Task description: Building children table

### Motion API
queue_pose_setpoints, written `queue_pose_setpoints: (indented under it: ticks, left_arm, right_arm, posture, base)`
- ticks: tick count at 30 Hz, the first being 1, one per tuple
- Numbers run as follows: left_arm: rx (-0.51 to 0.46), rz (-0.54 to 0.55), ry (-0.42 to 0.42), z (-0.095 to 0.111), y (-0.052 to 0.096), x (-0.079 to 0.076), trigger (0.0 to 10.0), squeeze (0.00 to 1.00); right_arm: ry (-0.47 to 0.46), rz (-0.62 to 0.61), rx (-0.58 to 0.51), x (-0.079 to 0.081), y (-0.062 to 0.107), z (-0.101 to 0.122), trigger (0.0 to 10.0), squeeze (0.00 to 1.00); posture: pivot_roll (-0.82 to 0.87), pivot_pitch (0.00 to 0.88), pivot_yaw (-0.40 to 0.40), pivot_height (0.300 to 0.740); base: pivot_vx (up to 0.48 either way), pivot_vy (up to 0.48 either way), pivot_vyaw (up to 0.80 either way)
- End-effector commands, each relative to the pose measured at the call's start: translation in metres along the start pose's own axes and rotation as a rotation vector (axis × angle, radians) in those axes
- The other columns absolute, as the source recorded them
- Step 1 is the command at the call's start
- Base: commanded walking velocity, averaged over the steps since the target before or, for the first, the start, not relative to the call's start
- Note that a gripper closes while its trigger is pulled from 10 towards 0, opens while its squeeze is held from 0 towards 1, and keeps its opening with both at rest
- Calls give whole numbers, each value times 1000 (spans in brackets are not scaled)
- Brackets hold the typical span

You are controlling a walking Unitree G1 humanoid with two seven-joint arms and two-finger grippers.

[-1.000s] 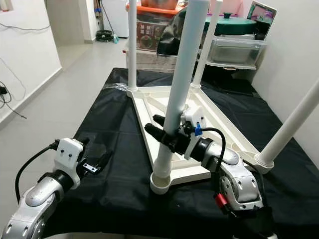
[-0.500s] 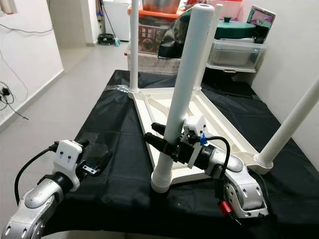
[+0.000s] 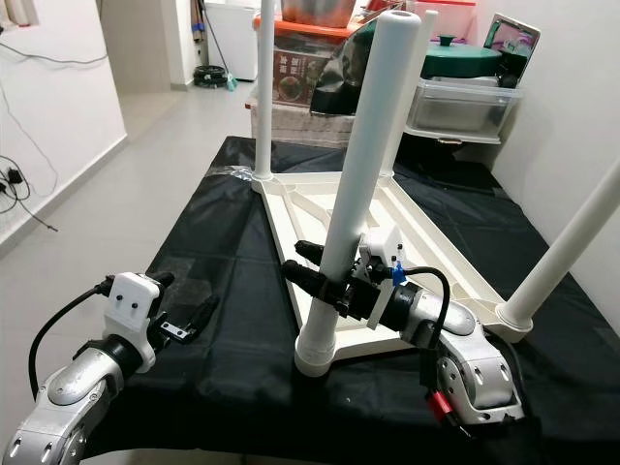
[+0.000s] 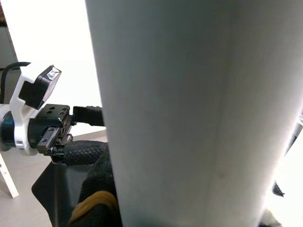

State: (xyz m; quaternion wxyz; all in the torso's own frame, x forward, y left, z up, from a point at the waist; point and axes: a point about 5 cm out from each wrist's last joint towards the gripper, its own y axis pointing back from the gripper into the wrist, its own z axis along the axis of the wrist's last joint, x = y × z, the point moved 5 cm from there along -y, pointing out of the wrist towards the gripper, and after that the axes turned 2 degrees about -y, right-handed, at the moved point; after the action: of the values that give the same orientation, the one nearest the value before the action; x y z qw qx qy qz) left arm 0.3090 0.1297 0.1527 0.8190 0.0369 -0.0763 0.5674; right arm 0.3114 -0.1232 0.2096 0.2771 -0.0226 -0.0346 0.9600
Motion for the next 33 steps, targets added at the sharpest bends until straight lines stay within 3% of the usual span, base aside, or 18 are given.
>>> queue_pose_setpoints:
  ticks: [1, 24, 33]
  left_arm:
    - [11, 3, 6, -2, 2, -1, 10000, 0]
    - [13, 10, 25, -4, 2, -5, 10000, 0]
    - [17, 11, 26, -6, 1, -5, 10000, 0]
  right_arm:
    - [-56, 3, 55, 2, -2, -20, 10000, 0]
    - [-46, -13, 78, 3, -12, -33, 10000, 0]
    - [-60, -8, 123, 5, -7, -43, 10000, 0]
  posture:
    - [153, 0, -108, 740]
    - [150, 0, -118, 740]
    - [143, 0, -117, 740]
  base:
    - [0, 0, 0]
    - [0, 0, 0]
    - [0, 0, 0]
